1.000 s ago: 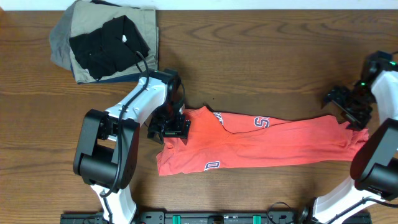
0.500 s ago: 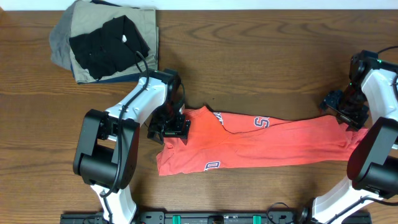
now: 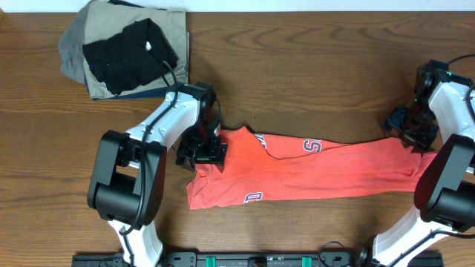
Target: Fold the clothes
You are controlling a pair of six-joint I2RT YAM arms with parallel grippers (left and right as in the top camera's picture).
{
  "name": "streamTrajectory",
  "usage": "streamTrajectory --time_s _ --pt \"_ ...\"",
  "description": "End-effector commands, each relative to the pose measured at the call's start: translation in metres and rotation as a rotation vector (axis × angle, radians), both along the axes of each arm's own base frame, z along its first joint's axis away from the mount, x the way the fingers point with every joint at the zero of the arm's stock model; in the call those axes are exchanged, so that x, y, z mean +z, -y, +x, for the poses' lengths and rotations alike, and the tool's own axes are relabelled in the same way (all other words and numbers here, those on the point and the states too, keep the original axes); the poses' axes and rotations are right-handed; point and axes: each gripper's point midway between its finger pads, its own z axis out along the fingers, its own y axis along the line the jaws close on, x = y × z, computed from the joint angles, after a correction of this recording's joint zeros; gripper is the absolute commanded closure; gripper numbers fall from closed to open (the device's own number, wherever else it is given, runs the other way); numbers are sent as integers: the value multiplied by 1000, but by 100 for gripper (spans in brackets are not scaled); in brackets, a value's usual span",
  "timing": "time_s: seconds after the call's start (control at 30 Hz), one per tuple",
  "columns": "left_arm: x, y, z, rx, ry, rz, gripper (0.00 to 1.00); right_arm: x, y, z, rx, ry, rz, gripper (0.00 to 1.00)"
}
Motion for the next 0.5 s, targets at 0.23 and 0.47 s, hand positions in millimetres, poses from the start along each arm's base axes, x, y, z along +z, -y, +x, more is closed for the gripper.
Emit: streamTrajectory --time_s 0.23,0.47 --pt "0 -1 -1 1 -2 3 20 -22 1 -10 -1 -81 -7 29" --pt "0 -1 -1 1 -2 3 20 -20 9 -14 -5 -98 -38 51"
